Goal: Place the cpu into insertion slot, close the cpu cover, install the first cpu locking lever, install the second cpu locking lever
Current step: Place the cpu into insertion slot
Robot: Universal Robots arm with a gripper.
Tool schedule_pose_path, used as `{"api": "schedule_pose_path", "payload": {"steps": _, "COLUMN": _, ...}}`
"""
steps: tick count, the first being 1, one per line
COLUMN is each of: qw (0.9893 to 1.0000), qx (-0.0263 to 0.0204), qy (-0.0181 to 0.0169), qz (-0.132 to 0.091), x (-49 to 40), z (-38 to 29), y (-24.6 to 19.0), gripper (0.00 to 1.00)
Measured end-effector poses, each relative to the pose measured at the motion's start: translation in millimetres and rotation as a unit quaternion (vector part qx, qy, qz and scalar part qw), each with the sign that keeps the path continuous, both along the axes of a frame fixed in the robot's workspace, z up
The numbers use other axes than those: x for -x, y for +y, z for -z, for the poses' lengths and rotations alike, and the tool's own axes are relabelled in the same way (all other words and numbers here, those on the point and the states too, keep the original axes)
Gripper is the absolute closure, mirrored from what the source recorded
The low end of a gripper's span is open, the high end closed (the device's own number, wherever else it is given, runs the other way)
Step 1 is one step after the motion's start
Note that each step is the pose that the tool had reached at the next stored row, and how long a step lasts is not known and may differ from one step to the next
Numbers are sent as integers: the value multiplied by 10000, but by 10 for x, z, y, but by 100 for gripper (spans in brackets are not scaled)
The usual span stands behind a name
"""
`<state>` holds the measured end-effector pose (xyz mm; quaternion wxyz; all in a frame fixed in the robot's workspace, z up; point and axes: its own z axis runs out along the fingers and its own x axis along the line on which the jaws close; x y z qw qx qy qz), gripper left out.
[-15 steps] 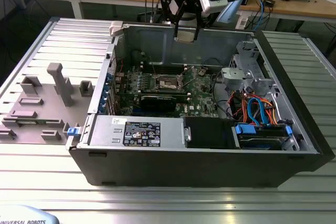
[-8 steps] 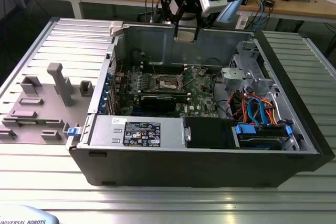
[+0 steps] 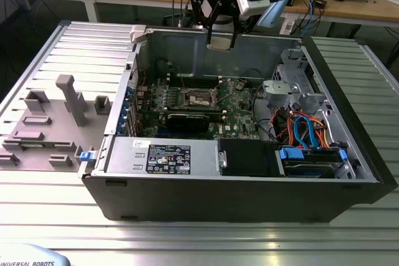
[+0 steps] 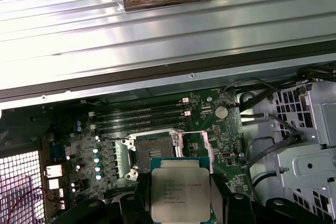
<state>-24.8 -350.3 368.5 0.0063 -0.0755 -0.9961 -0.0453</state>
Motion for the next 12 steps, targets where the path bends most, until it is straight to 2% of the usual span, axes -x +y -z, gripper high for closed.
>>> {"api": "schedule_pose_path", "payload": {"steps": 12, "qw": 10000, "qx": 0, "qy": 0, "qz": 52, "x": 0, "z": 0, "y": 0, "gripper": 46}}
